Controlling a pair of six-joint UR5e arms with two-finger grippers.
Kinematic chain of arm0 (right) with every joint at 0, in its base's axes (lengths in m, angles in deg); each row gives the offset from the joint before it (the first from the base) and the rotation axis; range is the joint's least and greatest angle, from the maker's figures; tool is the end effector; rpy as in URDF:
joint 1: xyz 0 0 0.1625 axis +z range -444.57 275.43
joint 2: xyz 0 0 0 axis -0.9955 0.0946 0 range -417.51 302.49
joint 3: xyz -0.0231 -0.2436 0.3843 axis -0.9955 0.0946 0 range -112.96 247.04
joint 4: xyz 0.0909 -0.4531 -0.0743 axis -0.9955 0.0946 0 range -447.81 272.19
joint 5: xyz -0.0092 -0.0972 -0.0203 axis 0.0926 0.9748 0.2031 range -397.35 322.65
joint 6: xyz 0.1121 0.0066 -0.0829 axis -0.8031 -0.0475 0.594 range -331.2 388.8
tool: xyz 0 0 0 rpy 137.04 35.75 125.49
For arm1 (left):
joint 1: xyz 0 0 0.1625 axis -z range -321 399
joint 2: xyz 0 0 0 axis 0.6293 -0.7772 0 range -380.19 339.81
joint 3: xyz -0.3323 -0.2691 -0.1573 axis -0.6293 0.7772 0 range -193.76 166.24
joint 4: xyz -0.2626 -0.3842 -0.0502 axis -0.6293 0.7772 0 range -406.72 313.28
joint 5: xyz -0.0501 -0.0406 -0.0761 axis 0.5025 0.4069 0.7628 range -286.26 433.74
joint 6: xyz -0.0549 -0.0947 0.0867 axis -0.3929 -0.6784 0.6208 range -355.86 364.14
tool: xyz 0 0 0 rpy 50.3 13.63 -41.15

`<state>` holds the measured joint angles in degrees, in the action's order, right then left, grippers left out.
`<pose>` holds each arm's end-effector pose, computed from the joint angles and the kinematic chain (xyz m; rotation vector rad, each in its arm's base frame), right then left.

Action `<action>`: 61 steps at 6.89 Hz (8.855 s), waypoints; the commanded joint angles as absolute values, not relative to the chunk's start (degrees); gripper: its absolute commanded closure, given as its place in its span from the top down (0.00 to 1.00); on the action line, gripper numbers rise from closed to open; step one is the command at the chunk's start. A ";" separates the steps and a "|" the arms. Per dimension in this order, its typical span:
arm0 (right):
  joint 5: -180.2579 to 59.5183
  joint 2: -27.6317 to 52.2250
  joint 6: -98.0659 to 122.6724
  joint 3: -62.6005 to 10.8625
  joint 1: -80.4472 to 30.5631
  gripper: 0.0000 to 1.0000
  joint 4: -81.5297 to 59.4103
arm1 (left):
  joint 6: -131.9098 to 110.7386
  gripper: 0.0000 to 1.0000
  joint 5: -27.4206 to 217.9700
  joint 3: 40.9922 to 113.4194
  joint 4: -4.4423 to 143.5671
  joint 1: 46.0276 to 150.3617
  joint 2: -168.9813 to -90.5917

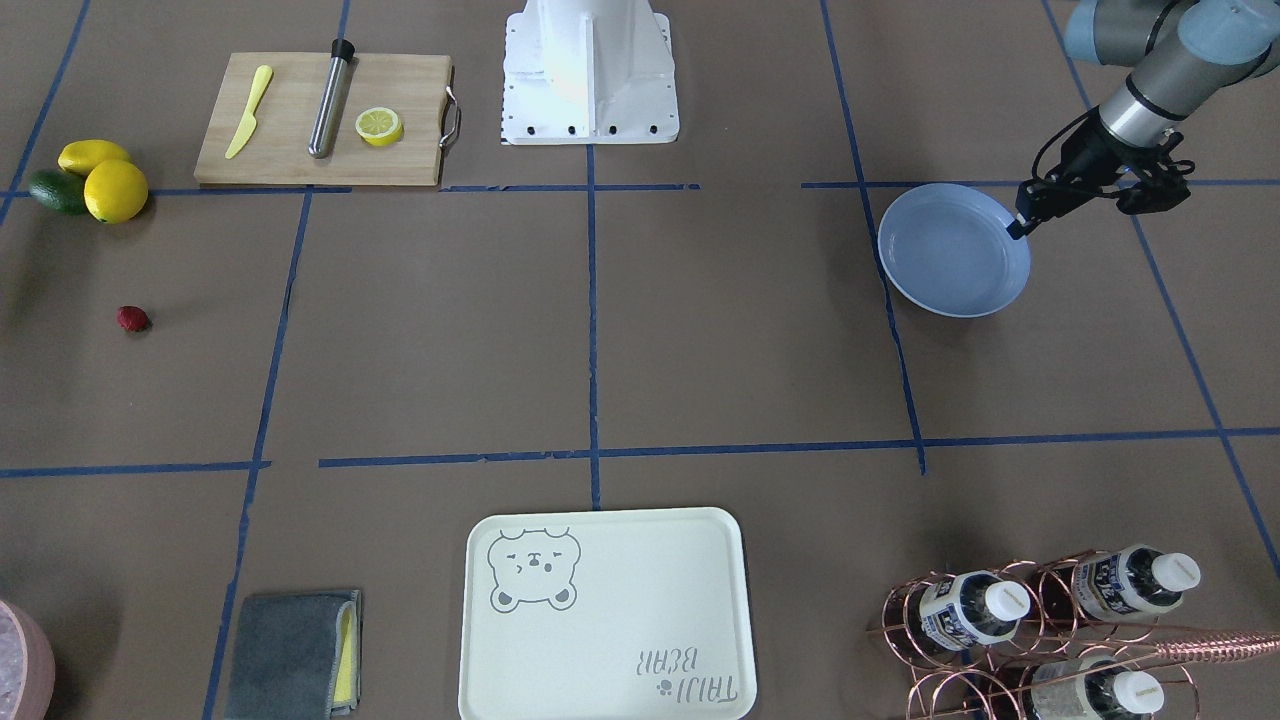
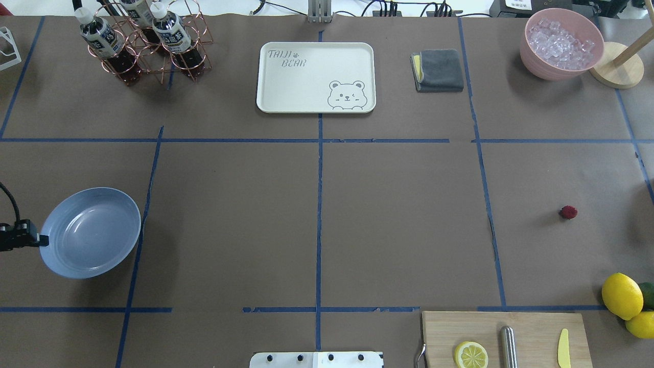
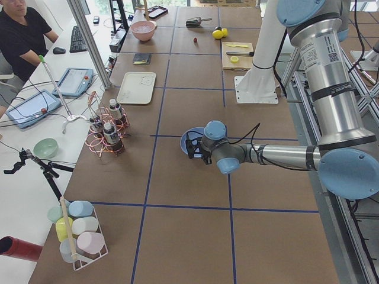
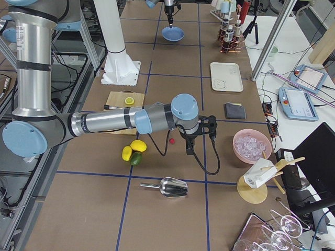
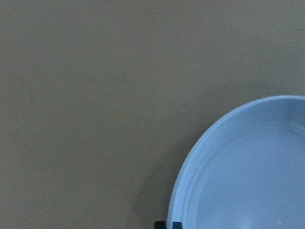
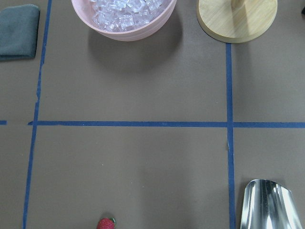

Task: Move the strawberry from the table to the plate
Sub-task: 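Reach the left gripper to the light blue plate's rim and grasp it, then slide the blue plate to table center with left gripper while right arm reaches in, then release the plate and withdraw the left gripper while the right gripper grasps the strawberry, then lift the strawberry with the right gripper and carry it over the plate, then lower the strawberry onto the plate and open the right gripper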

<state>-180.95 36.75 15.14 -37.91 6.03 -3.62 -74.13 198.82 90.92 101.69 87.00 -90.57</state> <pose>0.0266 -0.5259 0.5846 0.1591 -0.9528 0.0947 0.2584 -0.3664 0.6181 -0.0417 1.0652 -0.2869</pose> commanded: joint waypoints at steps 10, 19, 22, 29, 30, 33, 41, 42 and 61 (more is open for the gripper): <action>-168.76 33.63 -15.67 -38.96 -21.27 1.00 -16.79 | -103.43 0.00 179.91 88.12 58.40 64.32 -140.14; -154.52 38.62 -24.64 -39.49 -34.99 1.00 -25.40 | -95.80 1.00 180.09 94.24 49.63 71.77 -138.32; -154.85 41.01 -19.28 -37.22 -35.09 1.00 -25.67 | -94.56 1.00 180.09 94.17 49.61 72.13 -138.32; -156.53 40.92 -20.15 -30.78 -35.00 0.83 -35.34 | -94.56 1.00 180.00 94.08 49.61 72.66 -138.32; -156.53 41.01 -20.15 -30.87 -35.00 0.77 -35.34 | -94.56 1.00 180.00 94.08 49.61 72.75 -138.40; -156.53 41.01 -20.15 -30.87 -35.00 0.29 -35.25 | -94.56 1.00 180.00 94.17 49.61 73.01 -138.58; -161.63 16.14 -23.04 -43.35 -30.77 0.00 -0.27 | -75.35 1.00 180.26 94.34 46.27 83.46 -136.04; -160.67 8.48 -24.44 -43.00 -34.44 0.00 6.87 | -70.35 1.00 180.53 94.34 46.18 85.65 -134.90; -141.67 -13.83 -51.00 -18.56 -60.14 1.00 -2.02 | -39.36 1.00 190.64 97.68 46.45 99.91 -121.27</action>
<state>-141.70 -13.90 -50.82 -18.36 -60.11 -1.06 -39.36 190.64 97.71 46.45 99.90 -121.27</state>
